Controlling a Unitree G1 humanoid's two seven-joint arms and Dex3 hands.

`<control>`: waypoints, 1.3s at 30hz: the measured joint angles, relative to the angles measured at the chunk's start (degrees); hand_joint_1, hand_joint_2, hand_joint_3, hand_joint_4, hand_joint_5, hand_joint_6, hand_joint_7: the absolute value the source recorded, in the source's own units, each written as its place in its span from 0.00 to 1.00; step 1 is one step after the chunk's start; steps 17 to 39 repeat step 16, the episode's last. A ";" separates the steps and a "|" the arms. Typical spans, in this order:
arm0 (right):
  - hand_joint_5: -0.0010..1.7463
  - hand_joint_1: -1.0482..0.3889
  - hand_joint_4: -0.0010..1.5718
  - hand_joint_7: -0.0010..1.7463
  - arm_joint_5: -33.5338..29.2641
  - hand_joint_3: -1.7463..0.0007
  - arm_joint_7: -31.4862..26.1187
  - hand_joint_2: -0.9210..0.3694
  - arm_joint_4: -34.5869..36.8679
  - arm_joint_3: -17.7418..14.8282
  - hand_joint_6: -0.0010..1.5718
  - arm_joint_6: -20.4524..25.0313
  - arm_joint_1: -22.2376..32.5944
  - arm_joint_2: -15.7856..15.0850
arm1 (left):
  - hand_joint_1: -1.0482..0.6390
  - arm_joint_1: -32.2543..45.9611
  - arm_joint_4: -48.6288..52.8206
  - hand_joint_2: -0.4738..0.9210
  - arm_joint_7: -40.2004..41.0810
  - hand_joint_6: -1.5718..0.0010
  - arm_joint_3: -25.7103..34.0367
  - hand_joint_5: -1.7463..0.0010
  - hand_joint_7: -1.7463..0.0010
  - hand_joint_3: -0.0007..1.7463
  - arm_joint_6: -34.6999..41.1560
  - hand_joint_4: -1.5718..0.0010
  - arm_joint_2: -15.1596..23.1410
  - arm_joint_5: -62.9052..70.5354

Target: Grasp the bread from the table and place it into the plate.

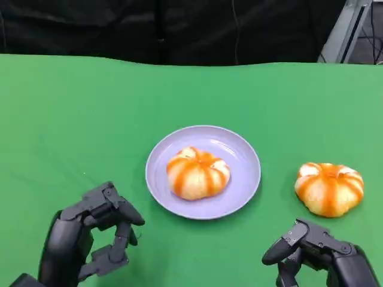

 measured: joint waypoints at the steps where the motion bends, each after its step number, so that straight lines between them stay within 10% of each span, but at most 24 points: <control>1: 0.93 0.77 0.42 0.75 0.02 0.32 0.04 0.33 0.00 0.00 0.46 0.00 0.05 0.00 | 0.55 0.00 0.06 0.76 -0.09 0.54 0.10 0.00 0.11 0.61 -0.04 0.50 -0.16 0.04; 39: 0.92 0.75 0.42 0.76 0.08 0.33 0.41 0.33 -0.08 -0.70 0.46 0.09 0.17 -0.09 | 0.53 -0.46 0.31 0.77 -0.97 0.54 0.83 0.00 0.08 0.60 -0.24 0.49 -0.99 1.90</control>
